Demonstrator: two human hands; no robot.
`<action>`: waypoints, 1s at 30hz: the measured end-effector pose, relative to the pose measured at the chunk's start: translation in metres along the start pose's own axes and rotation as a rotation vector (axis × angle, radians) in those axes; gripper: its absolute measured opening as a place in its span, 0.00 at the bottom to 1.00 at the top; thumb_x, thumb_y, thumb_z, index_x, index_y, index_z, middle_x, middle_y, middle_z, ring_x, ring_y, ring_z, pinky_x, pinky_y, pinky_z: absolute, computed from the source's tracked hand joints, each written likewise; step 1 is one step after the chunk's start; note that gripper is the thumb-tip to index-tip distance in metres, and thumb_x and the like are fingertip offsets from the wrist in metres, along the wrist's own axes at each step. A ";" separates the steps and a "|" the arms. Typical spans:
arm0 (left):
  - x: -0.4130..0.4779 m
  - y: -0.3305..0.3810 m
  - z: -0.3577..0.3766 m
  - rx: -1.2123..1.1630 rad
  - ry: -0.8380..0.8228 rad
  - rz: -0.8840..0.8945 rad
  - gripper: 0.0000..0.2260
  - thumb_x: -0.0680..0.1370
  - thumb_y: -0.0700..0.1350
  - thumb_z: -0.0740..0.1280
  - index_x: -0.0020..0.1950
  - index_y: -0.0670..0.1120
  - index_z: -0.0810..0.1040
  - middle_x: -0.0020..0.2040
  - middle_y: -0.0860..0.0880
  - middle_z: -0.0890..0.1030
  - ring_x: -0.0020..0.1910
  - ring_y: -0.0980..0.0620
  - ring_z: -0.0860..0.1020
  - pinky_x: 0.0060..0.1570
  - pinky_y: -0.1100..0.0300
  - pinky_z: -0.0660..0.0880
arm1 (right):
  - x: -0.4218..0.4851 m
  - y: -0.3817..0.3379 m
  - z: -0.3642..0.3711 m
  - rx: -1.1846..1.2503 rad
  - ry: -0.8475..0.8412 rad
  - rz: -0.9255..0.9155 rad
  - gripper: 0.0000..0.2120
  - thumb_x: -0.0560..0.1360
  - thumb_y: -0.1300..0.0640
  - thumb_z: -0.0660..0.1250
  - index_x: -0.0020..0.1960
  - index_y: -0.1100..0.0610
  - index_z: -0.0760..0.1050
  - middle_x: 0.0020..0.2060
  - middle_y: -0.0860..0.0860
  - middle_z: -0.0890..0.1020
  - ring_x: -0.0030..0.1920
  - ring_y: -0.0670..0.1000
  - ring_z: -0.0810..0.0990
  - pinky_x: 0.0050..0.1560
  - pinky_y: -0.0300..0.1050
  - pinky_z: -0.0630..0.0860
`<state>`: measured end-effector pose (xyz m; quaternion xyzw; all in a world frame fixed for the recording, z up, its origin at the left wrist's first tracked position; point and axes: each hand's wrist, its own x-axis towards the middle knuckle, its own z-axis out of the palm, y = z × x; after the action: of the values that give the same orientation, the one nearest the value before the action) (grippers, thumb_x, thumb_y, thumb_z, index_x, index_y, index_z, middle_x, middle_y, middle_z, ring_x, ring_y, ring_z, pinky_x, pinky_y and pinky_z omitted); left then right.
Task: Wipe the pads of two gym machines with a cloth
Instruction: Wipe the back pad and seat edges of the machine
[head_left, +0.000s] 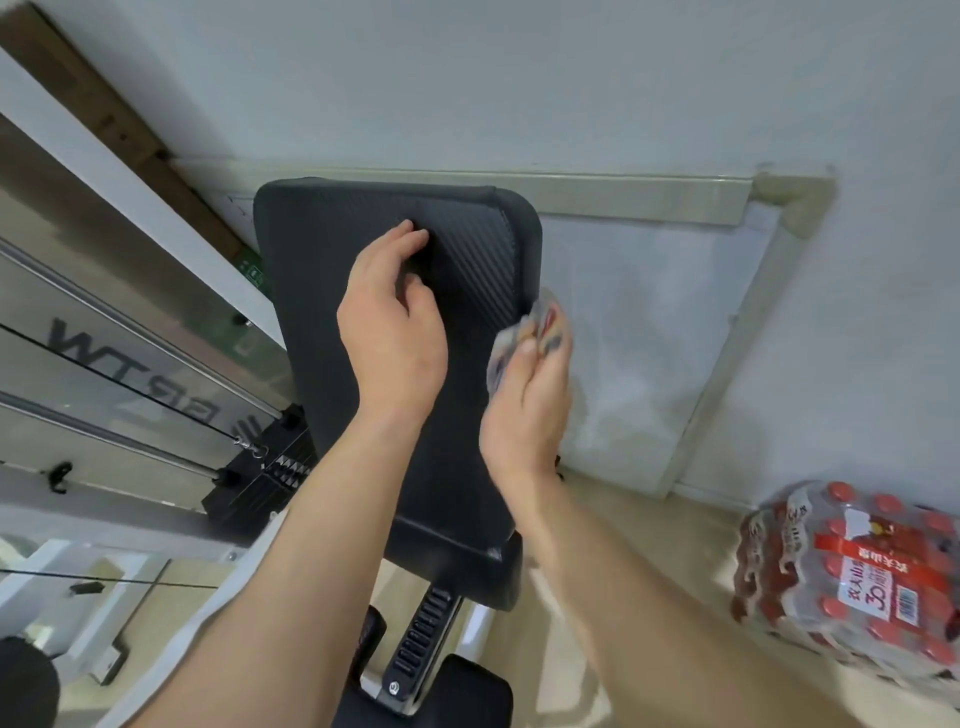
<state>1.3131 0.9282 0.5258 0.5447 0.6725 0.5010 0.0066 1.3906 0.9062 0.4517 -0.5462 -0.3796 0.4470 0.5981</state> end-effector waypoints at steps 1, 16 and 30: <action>0.001 0.001 -0.002 0.012 -0.008 0.007 0.22 0.74 0.30 0.59 0.62 0.46 0.81 0.64 0.52 0.79 0.64 0.60 0.74 0.67 0.69 0.67 | 0.023 -0.022 0.006 0.013 0.021 -0.046 0.16 0.83 0.51 0.53 0.69 0.50 0.69 0.59 0.49 0.80 0.58 0.49 0.80 0.59 0.48 0.76; -0.047 -0.030 0.017 0.276 -0.089 0.233 0.25 0.80 0.38 0.61 0.77 0.44 0.65 0.77 0.44 0.63 0.76 0.49 0.62 0.72 0.70 0.54 | -0.040 0.103 -0.004 0.067 0.126 0.248 0.17 0.83 0.55 0.53 0.69 0.56 0.70 0.54 0.48 0.78 0.48 0.45 0.74 0.49 0.35 0.66; -0.088 -0.052 0.006 0.247 -0.149 0.053 0.23 0.75 0.37 0.64 0.70 0.47 0.70 0.68 0.51 0.68 0.66 0.52 0.71 0.61 0.63 0.71 | 0.009 0.021 0.011 0.074 0.108 -0.121 0.20 0.84 0.52 0.54 0.72 0.58 0.65 0.63 0.55 0.78 0.60 0.51 0.78 0.58 0.41 0.74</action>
<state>1.3146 0.8725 0.4405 0.5946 0.7120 0.3727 -0.0237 1.3805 0.9179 0.4315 -0.5231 -0.3624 0.3938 0.6633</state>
